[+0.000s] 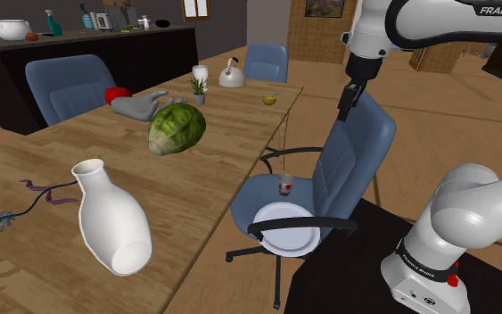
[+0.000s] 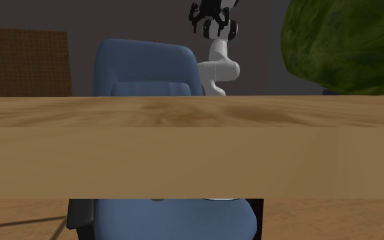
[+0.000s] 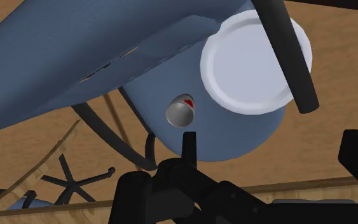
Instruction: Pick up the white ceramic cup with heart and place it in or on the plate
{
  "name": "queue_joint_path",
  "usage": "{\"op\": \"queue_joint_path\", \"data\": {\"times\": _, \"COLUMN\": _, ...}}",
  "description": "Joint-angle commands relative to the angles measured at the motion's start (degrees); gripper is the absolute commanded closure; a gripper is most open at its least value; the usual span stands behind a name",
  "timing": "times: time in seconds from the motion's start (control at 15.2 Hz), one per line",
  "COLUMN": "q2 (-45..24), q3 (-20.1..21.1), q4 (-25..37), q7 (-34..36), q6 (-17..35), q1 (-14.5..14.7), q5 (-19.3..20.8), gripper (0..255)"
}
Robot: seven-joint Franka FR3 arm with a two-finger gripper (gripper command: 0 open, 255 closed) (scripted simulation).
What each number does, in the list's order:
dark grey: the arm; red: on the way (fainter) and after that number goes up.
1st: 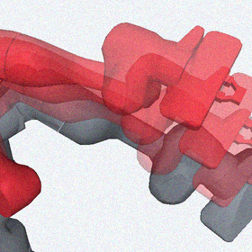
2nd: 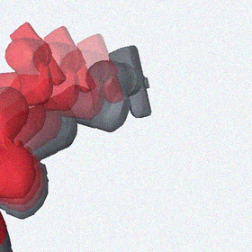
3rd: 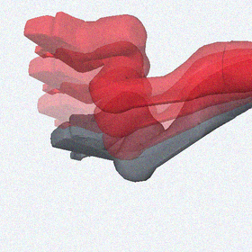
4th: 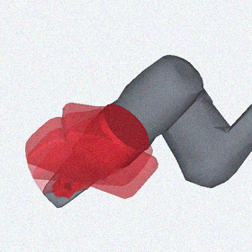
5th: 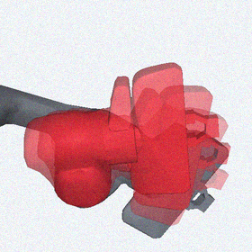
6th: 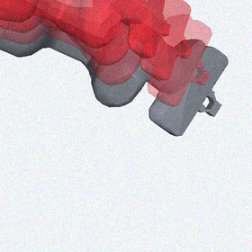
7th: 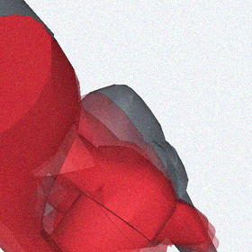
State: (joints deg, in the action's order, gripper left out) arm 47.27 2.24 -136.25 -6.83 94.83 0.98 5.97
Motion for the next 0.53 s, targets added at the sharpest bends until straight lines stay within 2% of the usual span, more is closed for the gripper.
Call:
{"op": "queue_joint_path", "data": {"times": 0.0, "q2": 0.00, "q3": 0.00, "q4": 0.00, "q7": 0.00, "q6": 0.00, "q1": 0.00, "q5": 0.00, "gripper": 0}}
{"op": "queue_joint_path", "data": {"times": 0.46, "q2": -7.68, "q3": -1.31, "q4": -6.87, "q7": 1.01, "q6": 13.96, "q1": -1.04, "q5": 0.93, "gripper": 0}}
